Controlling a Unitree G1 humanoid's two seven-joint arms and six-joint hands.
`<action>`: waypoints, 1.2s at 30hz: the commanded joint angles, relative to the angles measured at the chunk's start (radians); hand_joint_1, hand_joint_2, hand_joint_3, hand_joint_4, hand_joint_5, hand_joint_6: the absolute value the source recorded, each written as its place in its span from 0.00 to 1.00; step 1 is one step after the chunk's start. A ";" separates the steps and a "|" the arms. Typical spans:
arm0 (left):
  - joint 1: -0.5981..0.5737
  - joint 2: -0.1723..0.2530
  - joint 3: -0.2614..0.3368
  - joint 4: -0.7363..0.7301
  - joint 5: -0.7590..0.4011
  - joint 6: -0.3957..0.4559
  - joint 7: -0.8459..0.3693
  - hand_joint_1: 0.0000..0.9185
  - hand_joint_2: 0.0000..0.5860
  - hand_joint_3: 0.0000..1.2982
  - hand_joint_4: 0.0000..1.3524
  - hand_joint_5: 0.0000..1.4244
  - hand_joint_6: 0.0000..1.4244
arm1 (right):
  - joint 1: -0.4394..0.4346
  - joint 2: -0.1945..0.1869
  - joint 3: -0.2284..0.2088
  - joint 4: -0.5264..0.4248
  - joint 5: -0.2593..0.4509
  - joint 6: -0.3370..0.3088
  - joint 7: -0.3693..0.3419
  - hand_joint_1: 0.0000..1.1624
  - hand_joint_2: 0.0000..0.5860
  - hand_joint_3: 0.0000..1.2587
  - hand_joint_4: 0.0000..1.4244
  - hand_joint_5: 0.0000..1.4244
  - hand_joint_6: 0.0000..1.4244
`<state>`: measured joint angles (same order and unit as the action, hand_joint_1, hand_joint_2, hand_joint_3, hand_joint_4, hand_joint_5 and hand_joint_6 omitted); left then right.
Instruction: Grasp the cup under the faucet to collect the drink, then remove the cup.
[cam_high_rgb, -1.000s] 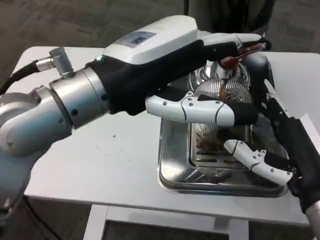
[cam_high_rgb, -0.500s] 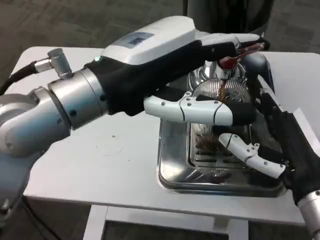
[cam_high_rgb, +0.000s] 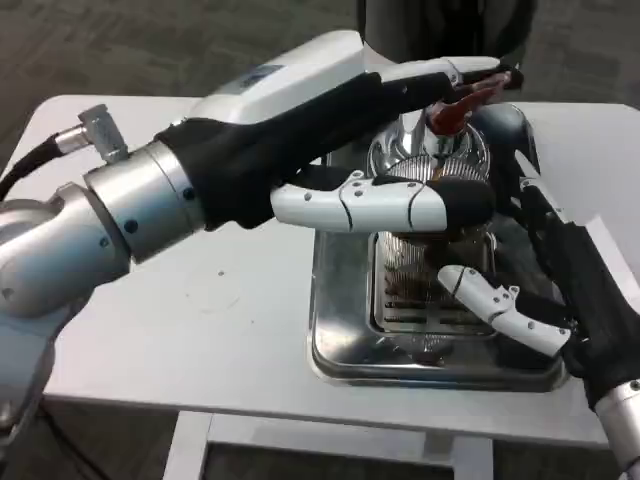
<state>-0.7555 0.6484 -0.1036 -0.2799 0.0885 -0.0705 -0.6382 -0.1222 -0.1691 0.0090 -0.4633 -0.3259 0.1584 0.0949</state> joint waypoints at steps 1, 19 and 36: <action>0.043 0.005 -0.002 0.014 -0.006 0.017 -0.025 0.00 0.16 0.12 0.06 0.12 0.08 | 0.006 0.000 -0.001 -0.002 0.008 0.006 -0.006 0.50 0.45 0.04 0.04 0.10 0.14; 0.062 -0.059 0.070 0.011 -0.066 -0.019 0.047 0.00 0.15 0.10 0.06 0.13 0.08 | 0.006 -0.001 -0.002 -0.006 0.009 0.007 -0.006 0.49 0.46 0.04 0.04 0.10 0.15; 0.080 -0.081 0.179 -0.073 -0.117 0.005 0.088 0.00 0.15 0.12 0.08 0.15 0.12 | 0.018 -0.003 -0.016 -0.026 0.016 0.007 -0.003 0.49 0.46 0.04 0.04 0.10 0.15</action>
<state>-0.7014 0.5569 0.0509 -0.3161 -0.0112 -0.0711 -0.5622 -0.1193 -0.1701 -0.0044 -0.4755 -0.3213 0.1621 0.0950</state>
